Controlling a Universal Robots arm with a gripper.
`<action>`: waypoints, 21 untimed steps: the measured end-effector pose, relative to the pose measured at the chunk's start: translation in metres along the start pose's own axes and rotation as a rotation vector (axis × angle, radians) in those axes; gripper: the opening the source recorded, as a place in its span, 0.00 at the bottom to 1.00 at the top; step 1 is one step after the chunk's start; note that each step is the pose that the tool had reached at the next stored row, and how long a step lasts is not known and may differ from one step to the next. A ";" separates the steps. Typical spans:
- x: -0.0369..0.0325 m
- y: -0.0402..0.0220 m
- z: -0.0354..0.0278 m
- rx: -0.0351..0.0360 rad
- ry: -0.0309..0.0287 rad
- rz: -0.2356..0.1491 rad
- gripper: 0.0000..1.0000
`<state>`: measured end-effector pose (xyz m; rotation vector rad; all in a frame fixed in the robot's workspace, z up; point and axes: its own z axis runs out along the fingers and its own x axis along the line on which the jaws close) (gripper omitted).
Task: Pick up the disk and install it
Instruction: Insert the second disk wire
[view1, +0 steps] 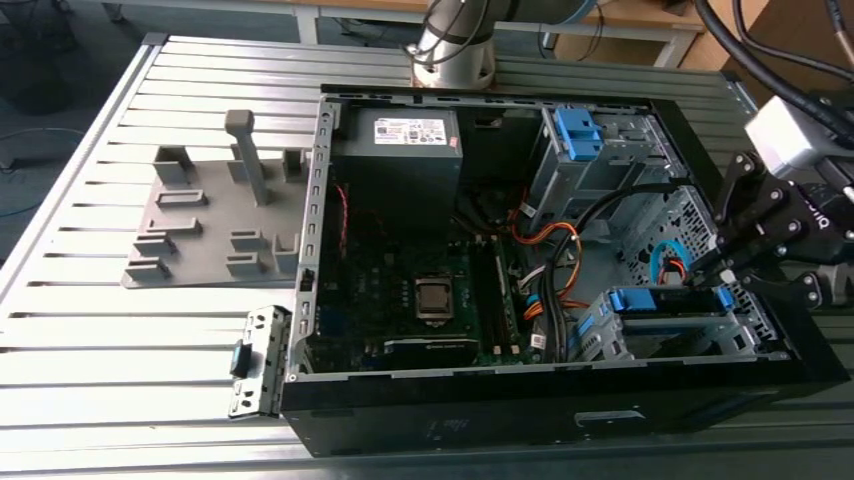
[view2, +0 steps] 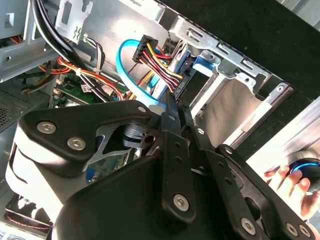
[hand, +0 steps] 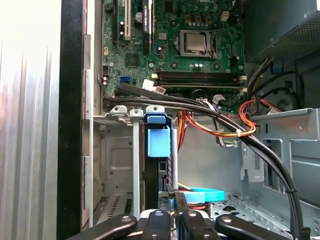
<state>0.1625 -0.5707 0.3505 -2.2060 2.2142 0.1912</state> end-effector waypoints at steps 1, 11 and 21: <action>0.0002 0.0000 0.0006 0.0001 0.0000 0.000 0.16; 0.0013 0.0013 0.0065 0.0000 0.0000 0.000 0.16; 0.0024 0.0012 0.0091 0.0000 -0.0001 0.000 0.16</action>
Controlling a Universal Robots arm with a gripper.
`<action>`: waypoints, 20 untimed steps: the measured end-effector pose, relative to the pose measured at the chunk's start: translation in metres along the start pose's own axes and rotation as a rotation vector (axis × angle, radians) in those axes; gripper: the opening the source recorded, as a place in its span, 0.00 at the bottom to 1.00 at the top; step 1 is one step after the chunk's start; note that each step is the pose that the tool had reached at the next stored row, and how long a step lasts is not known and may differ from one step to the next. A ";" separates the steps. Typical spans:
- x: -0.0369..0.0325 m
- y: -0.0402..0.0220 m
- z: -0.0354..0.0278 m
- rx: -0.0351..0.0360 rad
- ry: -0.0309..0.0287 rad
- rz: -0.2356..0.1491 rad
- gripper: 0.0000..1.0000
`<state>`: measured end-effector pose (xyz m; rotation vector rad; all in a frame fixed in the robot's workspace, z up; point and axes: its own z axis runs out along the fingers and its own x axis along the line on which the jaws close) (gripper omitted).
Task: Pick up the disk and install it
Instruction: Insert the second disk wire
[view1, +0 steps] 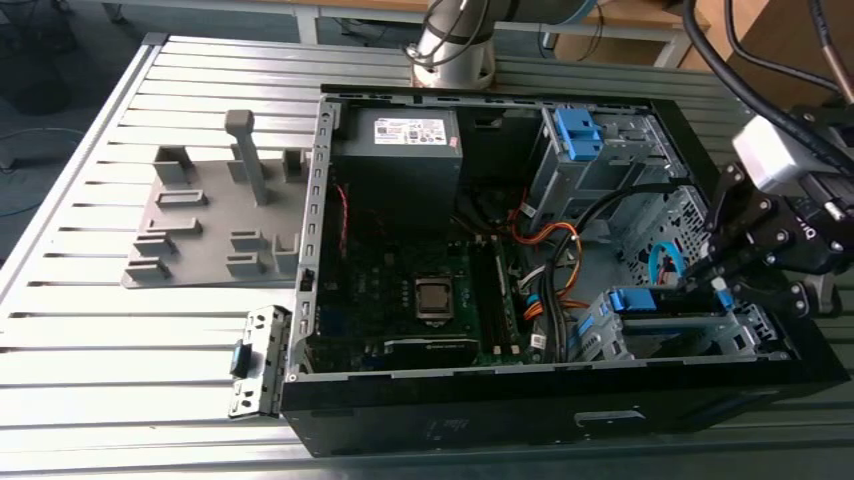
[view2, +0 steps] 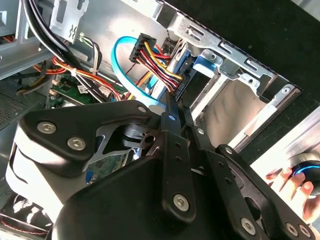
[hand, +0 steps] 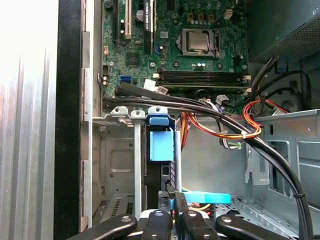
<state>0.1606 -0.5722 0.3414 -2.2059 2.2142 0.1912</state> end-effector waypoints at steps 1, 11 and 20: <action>0.0002 0.0000 0.0004 0.0000 0.0001 0.000 0.16; 0.0023 -0.0003 0.0041 0.0000 0.0001 0.000 0.16; 0.0031 -0.0006 0.0074 0.0000 0.0005 0.000 0.16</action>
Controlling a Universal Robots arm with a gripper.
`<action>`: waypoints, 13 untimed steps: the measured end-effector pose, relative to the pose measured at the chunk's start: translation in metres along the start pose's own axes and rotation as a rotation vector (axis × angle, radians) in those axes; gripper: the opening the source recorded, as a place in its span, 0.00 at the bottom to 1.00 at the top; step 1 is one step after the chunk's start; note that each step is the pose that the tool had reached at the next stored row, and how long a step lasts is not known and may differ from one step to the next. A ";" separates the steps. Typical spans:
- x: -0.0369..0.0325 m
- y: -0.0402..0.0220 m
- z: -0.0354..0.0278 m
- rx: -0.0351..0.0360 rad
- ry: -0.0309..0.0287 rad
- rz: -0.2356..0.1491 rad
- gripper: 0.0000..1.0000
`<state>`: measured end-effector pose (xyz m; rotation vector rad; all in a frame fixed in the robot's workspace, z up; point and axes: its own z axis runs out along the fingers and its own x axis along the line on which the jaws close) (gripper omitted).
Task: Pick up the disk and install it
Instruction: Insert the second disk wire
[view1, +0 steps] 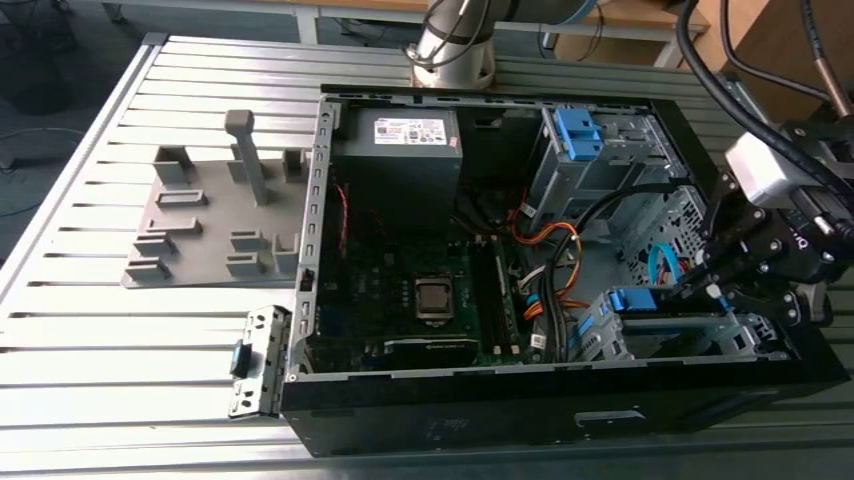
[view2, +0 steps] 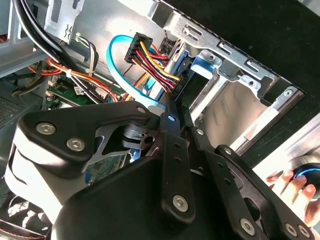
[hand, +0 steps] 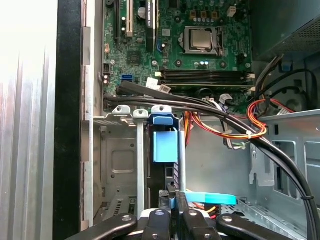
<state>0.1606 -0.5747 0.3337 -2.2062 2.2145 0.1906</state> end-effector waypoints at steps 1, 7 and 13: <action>0.0001 0.0000 0.0003 0.0000 0.0001 0.000 0.16; 0.0005 0.0012 0.0022 0.0001 -0.0003 0.000 0.16; 0.0004 0.0016 0.0015 0.0001 -0.0033 0.000 0.16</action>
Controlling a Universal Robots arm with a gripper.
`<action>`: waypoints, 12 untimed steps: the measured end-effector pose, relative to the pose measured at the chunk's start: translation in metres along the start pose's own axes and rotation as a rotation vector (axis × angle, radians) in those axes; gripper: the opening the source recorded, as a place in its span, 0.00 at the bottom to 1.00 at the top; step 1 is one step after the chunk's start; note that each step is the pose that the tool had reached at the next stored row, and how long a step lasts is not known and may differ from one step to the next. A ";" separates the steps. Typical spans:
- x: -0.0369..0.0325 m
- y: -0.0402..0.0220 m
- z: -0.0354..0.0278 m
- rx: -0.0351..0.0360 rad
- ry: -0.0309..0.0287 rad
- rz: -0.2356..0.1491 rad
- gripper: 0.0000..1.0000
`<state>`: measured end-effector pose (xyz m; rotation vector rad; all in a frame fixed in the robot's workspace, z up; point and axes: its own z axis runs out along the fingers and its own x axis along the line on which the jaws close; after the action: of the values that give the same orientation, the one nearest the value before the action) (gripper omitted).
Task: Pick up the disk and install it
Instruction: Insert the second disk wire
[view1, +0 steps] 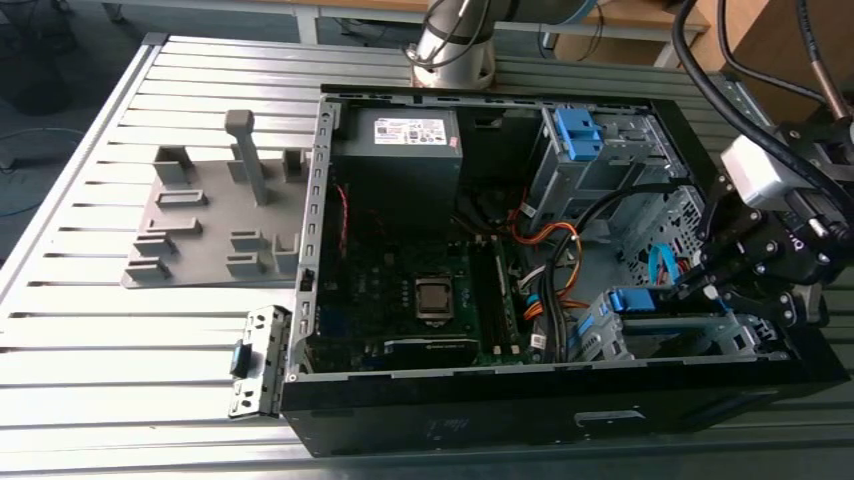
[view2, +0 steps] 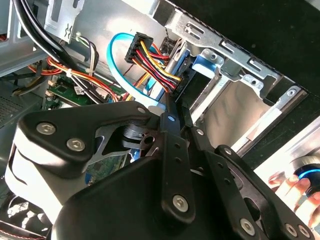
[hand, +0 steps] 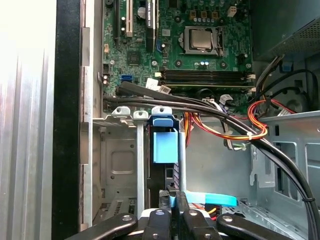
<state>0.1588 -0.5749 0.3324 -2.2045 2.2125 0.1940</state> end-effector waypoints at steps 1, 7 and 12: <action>0.0000 0.0000 -0.0006 -0.0001 -0.0019 0.000 0.16; -0.0002 0.0002 -0.0028 -0.0002 -0.0168 -0.001 0.16; -0.0002 0.0002 -0.0021 -0.0003 -0.0291 -0.002 0.16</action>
<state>0.1588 -0.5750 0.3345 -2.1898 2.1952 0.2249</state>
